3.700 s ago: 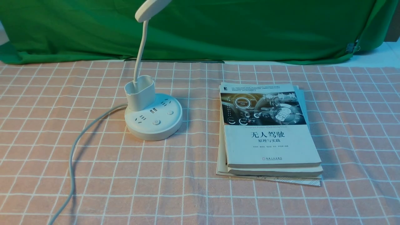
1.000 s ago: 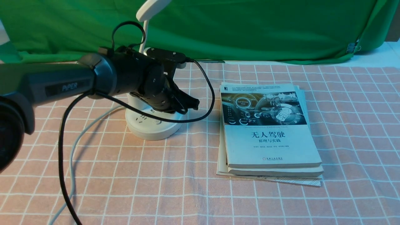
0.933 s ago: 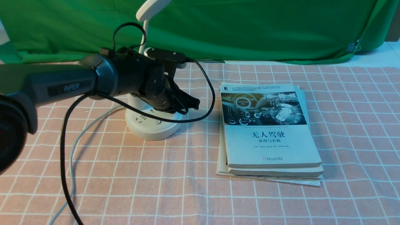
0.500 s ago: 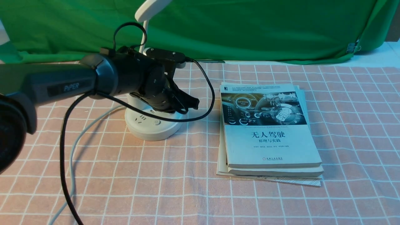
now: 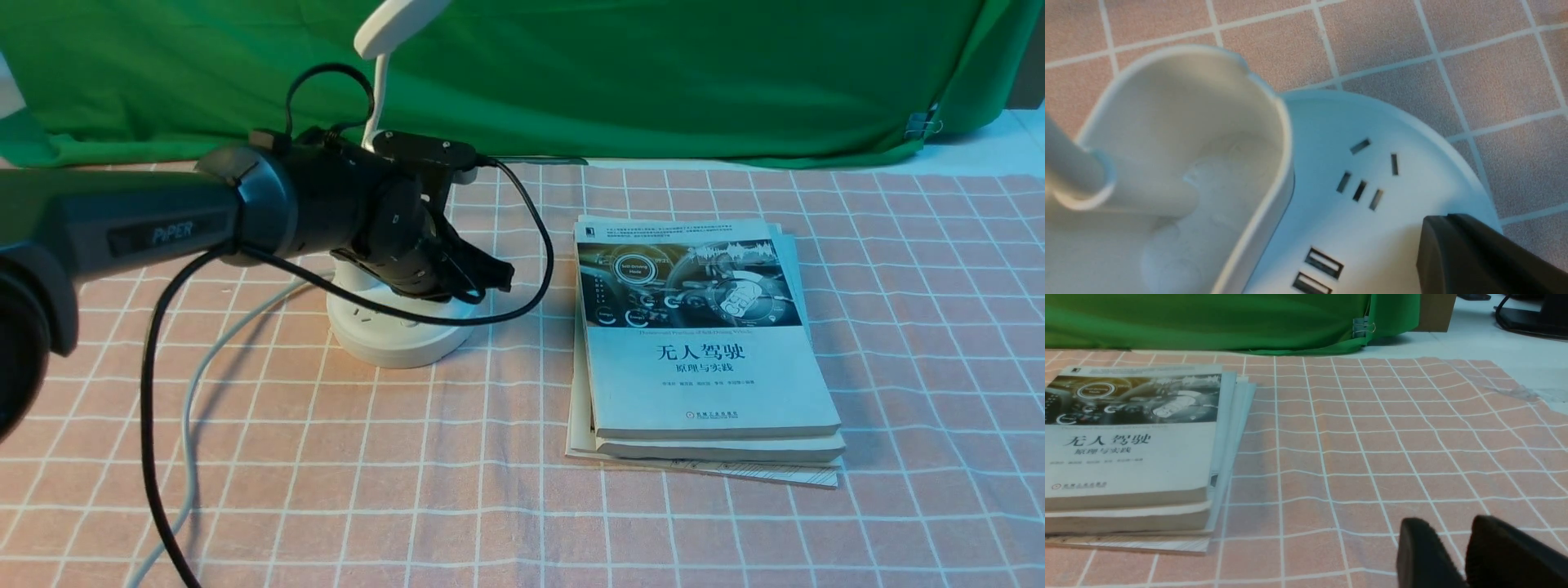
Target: Turn on the table lamp on the pink coffee tablecloth with your hand.
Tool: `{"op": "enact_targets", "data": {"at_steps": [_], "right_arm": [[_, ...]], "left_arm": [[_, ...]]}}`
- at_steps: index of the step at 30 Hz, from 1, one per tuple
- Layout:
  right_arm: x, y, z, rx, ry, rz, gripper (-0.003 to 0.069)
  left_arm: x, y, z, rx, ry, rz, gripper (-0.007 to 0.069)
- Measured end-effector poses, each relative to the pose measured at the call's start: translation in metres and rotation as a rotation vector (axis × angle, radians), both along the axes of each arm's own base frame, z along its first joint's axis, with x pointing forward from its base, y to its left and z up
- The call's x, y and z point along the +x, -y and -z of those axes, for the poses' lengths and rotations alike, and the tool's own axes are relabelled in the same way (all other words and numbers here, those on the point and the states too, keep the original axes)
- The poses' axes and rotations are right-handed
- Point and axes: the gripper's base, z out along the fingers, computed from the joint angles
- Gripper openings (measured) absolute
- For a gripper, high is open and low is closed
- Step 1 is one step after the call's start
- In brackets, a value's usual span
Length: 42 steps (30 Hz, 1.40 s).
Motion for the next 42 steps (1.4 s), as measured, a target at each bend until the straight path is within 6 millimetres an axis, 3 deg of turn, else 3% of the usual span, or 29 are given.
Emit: {"op": "enact_targets", "data": {"at_steps": [6,10,12,13,19,21,26,30,38,42], "right_arm": [[0.000,0.000,0.000,0.000,0.000,0.000,0.0237],[0.000,0.000,0.000,0.001,0.000,0.000,0.0237],[0.000,0.000,0.000,0.001,0.000,0.000,0.0237],[0.000,0.000,0.000,0.001,0.000,0.000,0.0237],[0.000,0.000,0.000,0.001,0.000,0.000,0.0237],[0.000,0.000,0.000,0.001,0.000,0.000,0.0237],[0.000,0.000,0.000,0.000,0.000,0.000,0.0237],[0.000,0.000,0.000,0.000,0.000,0.000,0.0237],[0.000,0.000,0.000,0.001,0.000,0.000,0.0237],[0.000,0.000,0.000,0.001,0.000,0.000,0.0237]], "left_arm": [[-0.006,-0.001,-0.013,-0.040,-0.003,-0.023,0.0000],[-0.024,-0.006,-0.048,-0.107,-0.001,-0.049,0.0000],[-0.033,-0.009,-0.053,-0.120,-0.007,-0.045,0.0000],[-0.048,-0.014,-0.061,-0.142,-0.012,-0.038,0.0000],[-0.129,-0.043,-0.061,-0.238,-0.031,-0.029,0.0000],[-0.161,-0.061,-0.084,-0.283,0.109,-0.014,0.0000],[-0.218,-0.094,-0.121,-0.342,0.380,0.018,0.0000],[-0.265,-0.118,-0.140,-0.401,0.563,0.040,0.0000],[-0.323,-0.146,-0.141,-0.488,0.743,0.061,0.0000],[-0.334,-0.152,-0.140,-0.506,0.788,0.065,0.0000]]}}
